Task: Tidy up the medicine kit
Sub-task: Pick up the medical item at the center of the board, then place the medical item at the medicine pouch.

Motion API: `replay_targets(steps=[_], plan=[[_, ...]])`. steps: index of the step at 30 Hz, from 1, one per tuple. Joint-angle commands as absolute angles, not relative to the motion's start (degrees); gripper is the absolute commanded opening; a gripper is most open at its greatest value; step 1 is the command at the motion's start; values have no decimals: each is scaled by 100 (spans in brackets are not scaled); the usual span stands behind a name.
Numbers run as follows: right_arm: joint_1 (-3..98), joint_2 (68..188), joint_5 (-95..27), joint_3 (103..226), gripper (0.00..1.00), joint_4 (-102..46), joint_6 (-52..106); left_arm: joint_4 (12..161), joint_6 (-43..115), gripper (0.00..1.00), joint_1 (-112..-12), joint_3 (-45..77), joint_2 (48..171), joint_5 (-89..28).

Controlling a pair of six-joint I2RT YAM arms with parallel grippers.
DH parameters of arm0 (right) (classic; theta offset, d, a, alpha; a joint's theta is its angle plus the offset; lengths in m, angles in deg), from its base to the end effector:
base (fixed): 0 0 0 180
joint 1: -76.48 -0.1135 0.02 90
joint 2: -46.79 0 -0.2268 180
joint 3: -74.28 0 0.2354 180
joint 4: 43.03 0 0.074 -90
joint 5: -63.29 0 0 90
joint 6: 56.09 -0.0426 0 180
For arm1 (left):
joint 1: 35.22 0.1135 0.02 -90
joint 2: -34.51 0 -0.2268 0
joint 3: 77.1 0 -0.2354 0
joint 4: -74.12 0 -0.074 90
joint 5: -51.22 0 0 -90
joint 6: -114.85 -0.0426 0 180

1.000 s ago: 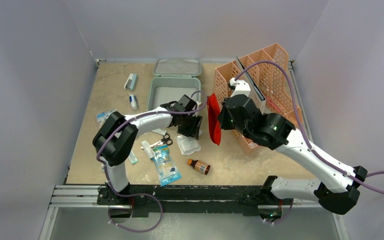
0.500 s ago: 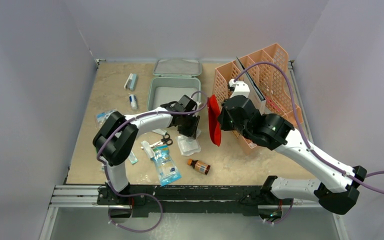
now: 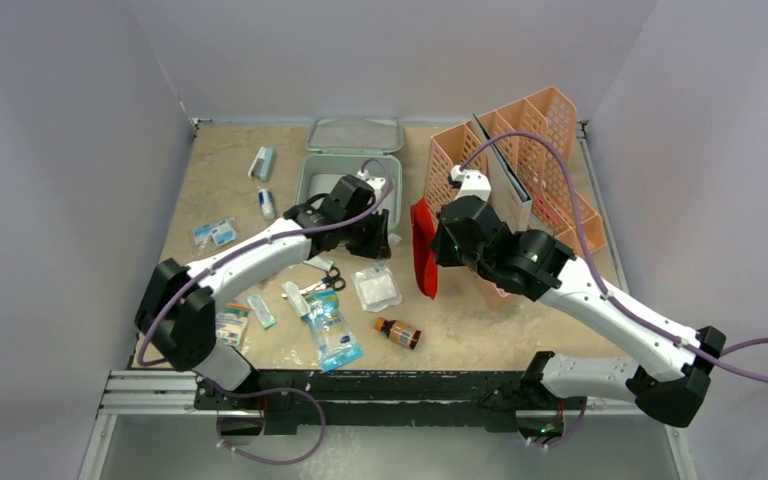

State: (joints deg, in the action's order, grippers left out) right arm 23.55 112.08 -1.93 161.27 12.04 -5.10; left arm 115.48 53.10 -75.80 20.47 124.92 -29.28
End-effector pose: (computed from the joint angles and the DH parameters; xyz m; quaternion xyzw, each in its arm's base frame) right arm 0.1577 0.1791 0.3446 -0.0032 0.8658 0.2018 0.4578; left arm 0.2463 -0.2202 0.2196 0.1290 0.9260 -0.2597 0.2417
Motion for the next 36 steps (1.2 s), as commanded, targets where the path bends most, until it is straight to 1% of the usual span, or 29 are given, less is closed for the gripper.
replay_targets(steps=[1,6,9,15,19,26,31,36], plan=[[2342,11380,-450,16008,0,776,-784,11657,5844,21,-7583,2157,11615,-3146],[2348,11688,-671,16027,0,614,-1127,11550,6416,21,-7580,2184,10660,-2955],[2340,11841,-791,16050,0,338,-1314,11077,6845,21,-7583,2427,10150,-2582],[2343,12017,-904,16129,0,-17,-1626,10279,7500,21,-7578,2876,9786,-2151],[2341,12017,-779,16096,0,-234,-1760,10329,7545,20,-7584,2993,9846,-2466],[2339,11972,-940,15993,0,-588,-1829,10185,7592,20,-7576,3187,10073,-2939],[2344,11859,-1114,15813,0,-900,-1820,10783,7463,21,-7582,2975,10261,-3361],[2339,11868,-1146,15805,0,-914,-1823,11024,7436,26,-7581,3017,10140,-3826]])
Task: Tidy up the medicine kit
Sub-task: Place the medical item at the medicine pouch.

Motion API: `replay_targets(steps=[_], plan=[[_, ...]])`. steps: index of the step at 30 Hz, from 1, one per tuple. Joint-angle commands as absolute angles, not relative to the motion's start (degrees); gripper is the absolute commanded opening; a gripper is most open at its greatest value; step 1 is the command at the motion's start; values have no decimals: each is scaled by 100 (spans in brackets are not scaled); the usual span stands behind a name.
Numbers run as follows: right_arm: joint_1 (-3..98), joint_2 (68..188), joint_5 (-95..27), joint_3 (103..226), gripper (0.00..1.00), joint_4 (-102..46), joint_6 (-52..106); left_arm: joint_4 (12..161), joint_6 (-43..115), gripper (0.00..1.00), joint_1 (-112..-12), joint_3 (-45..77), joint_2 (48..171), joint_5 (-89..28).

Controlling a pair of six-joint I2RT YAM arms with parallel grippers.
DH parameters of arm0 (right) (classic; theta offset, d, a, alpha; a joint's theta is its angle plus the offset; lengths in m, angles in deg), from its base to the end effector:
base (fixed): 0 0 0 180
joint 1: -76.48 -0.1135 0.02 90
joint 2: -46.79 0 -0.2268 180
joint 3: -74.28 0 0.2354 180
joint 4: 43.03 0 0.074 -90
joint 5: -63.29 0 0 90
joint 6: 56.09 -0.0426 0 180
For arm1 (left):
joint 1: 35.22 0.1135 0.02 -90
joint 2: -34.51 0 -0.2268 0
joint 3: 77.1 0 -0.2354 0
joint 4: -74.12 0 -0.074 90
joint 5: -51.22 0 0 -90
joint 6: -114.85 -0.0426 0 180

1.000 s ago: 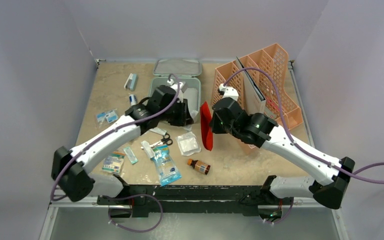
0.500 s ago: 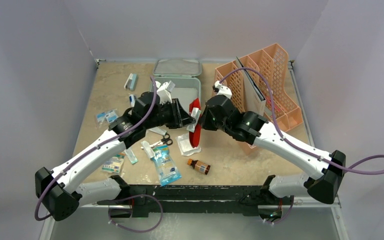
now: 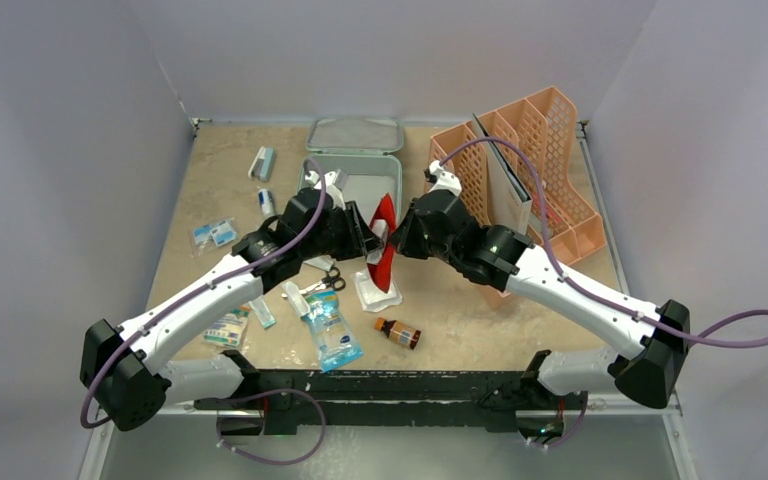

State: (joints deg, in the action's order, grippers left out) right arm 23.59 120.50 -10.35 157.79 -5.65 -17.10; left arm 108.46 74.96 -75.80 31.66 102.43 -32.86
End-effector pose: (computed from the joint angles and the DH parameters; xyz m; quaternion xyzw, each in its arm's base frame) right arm 0.1846 0.2242 0.3181 0.0598 0.8477 0.3289 0.4120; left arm 0.2018 -0.1786 0.2773 -0.0469 0.8684 -0.3813 0.3136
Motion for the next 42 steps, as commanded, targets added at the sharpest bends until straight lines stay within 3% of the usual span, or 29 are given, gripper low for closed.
replay_targets(steps=[1,10,14,23,29,33,42], plan=[[2342,11894,-1189,15823,0,-910,-1822,11084,7396,28,-7583,2983,10152,-3860],[2346,12022,-1352,15787,0,-861,-1845,11105,7124,53,-7576,2591,10149,-2890],[2343,12002,-1225,15799,0,-797,-1772,11317,7052,56,-7583,2330,10057,-2489],[2348,11918,-882,15905,0,-309,-1532,12490,6898,57,-7583,2132,9633,-3517],[2356,11745,-844,15725,0,-285,-1496,13472,7614,54,-7576,2567,9499,-5595],[2347,11665,-879,15649,0,-327,-1475,13800,8078,49,-7496,2944,9554,-6330],[2353,11512,-974,15529,0,-426,-1406,13178,8534,39,-6205,4213,9612,-5350]])
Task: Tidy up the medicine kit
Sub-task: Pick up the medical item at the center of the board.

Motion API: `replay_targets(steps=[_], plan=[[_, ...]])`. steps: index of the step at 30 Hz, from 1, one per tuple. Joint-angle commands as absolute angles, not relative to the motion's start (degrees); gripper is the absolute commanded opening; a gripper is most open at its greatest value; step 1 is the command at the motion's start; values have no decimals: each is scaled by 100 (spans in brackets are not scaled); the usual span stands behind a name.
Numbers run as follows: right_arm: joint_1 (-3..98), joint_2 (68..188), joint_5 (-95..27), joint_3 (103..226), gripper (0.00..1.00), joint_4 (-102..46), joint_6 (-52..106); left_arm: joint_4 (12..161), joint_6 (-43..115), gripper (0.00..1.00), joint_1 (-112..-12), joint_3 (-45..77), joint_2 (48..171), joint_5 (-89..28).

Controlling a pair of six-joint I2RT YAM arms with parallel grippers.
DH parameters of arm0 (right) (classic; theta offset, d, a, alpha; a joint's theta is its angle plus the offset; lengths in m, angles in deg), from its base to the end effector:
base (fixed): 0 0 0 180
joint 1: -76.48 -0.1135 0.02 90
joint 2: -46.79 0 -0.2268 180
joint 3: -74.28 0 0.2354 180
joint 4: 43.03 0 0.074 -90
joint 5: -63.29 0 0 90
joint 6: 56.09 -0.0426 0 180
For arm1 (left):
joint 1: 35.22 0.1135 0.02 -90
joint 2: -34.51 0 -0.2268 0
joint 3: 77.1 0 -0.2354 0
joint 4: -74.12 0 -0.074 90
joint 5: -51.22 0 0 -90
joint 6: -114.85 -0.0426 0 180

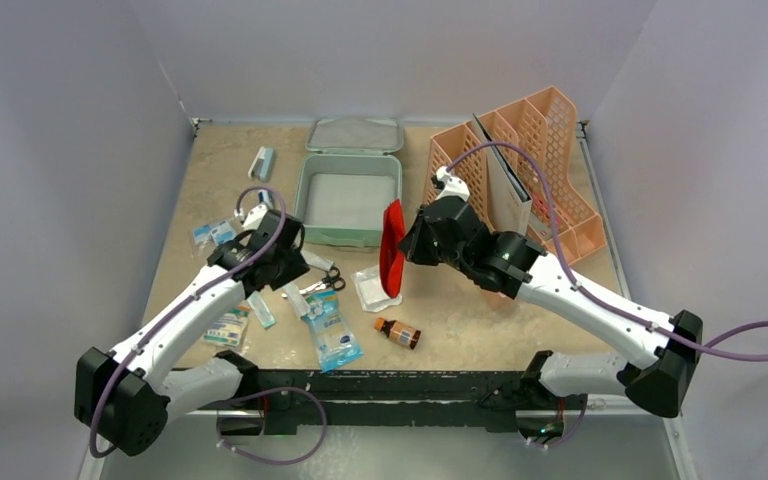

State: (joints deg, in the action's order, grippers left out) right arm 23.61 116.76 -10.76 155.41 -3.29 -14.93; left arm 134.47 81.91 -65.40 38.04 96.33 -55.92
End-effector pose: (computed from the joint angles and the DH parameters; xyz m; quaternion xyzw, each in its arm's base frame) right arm 0.1749 0.2116 0.3171 0.0409 0.8534 0.3169 0.4118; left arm 0.1878 -0.0947 0.2294 -0.2613 0.9131 -0.0885 0.3001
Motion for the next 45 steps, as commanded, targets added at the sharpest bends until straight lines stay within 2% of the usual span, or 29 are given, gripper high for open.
replay_targets(steps=[1,10,17,22,25,30,40,45], plan=[[2348,11505,-974,15527,0,-433,-1400,13158,8587,39,-6195,4291,9631,-5419],[2355,11445,-960,15489,0,-499,-1334,13025,9172,31,-6098,4842,10103,-5824],[2352,11446,-969,15479,0,-488,-1333,12747,9234,32,-6071,5132,10257,-5936],[2349,11476,-997,15498,0,-497,-1347,12480,9250,28,-6062,5353,10186,-5873],[2348,11515,-1032,15513,0,-511,-1363,12451,9244,20,-6062,5330,10155,-5882],[2347,11534,-1040,15522,0,-515,-1364,12635,9224,0,-6062,5238,9933,-5954],[2345,11646,-1140,15512,0,-558,-1367,13336,9026,0,-6062,4496,9186,-5842],[2350,11788,-1303,15573,0,-567,-1336,13159,8286,0,-6062,3919,8907,-5226]])
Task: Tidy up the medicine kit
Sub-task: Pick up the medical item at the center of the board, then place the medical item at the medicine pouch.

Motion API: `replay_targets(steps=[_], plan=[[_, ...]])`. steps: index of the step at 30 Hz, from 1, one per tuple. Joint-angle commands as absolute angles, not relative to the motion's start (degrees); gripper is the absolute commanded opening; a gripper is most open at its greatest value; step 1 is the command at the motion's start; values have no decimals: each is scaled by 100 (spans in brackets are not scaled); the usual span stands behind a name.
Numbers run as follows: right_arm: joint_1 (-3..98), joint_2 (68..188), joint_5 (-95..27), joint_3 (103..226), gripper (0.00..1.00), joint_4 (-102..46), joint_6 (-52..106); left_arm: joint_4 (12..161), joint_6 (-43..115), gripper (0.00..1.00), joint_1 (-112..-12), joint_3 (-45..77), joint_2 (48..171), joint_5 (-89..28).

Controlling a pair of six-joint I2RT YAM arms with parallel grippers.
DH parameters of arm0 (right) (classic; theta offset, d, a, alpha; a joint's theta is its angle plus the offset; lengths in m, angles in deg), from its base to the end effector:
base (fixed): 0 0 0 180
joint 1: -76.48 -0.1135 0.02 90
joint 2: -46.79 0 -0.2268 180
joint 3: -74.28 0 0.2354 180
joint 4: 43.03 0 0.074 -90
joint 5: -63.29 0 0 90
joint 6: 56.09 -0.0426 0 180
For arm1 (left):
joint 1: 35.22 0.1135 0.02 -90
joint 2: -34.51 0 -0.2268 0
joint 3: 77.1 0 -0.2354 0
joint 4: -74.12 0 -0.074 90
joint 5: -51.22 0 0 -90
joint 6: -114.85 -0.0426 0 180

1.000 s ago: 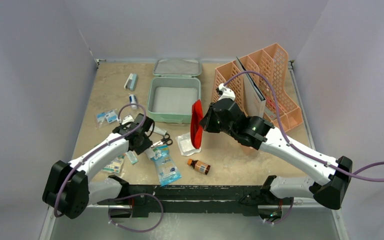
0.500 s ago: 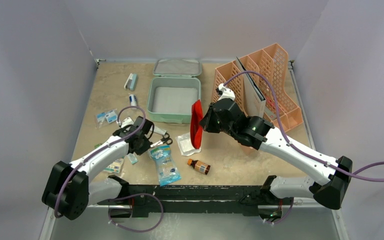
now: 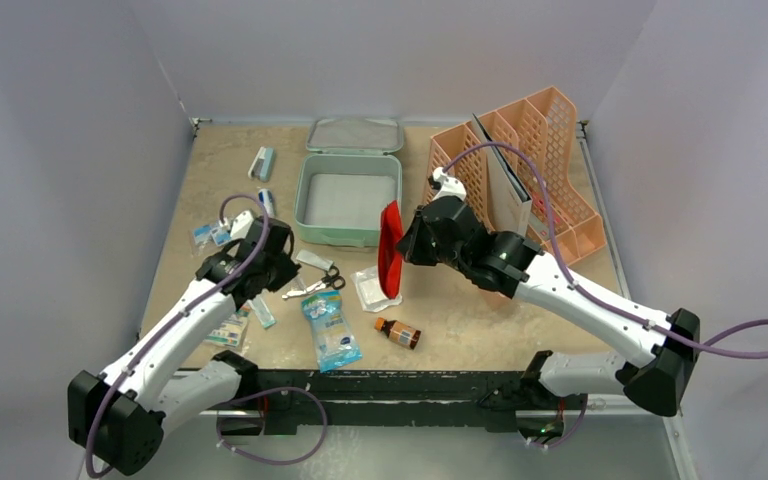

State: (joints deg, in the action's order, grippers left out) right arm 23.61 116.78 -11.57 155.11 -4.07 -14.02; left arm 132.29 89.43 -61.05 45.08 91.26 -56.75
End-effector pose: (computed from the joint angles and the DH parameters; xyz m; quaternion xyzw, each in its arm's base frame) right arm 0.1749 0.2126 0.3166 0.0310 0.8524 0.3207 0.4119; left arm 0.1796 -0.0724 0.2114 -0.3560 0.8790 -0.0930 0.3034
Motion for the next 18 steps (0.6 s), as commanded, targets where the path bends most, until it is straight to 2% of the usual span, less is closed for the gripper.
replay_targets(steps=[1,8,13,18], plan=[[2345,11816,-1336,15594,0,-567,-1331,13084,8100,0,-6062,3761,8871,-4956],[2348,12028,-1492,15726,0,-669,-1352,12002,7026,0,-6062,3040,8726,-2717],[2341,12134,-1633,15798,0,-843,-1371,10543,7314,0,-6070,3213,8867,-1102],[2344,12257,-1777,15922,0,-915,-1388,9544,7411,0,-6078,3562,9381,-151]])
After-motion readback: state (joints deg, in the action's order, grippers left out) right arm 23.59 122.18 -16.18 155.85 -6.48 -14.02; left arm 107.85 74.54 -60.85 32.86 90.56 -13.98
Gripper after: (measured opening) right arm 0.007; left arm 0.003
